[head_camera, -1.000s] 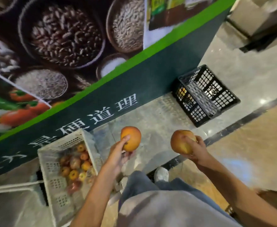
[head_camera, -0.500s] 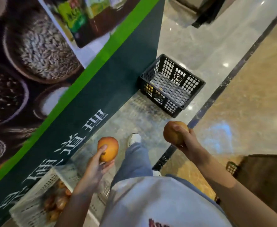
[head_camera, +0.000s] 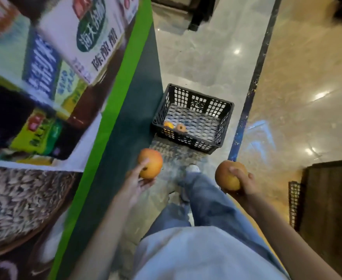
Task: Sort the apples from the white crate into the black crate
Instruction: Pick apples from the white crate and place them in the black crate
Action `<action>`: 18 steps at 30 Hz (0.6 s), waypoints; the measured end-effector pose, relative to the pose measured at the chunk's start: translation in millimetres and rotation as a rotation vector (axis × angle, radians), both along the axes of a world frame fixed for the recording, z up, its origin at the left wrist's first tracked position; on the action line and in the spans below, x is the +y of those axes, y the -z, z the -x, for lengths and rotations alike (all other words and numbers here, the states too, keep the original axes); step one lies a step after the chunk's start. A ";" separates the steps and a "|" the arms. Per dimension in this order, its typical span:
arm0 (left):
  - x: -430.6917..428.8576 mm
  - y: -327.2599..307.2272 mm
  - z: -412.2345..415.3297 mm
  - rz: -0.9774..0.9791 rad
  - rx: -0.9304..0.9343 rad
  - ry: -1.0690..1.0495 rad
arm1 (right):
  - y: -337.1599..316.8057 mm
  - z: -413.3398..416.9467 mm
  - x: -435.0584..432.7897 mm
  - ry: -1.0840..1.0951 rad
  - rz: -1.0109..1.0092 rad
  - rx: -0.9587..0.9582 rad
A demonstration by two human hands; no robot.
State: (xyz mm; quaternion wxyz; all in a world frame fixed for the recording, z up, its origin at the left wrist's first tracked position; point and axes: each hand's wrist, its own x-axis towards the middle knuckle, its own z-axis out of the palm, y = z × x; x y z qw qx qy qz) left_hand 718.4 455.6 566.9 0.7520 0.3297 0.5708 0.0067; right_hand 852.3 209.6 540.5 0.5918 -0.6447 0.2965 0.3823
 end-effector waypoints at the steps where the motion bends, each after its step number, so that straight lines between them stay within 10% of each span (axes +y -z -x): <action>1: 7.1 2.2 -12.6 0.010 0.003 0.020 | 1.9 -7.3 3.9 0.027 -0.009 0.015; 18: 125.4 70.7 -212.0 -0.043 0.180 0.175 | 85.8 -216.3 161.9 0.002 0.058 0.094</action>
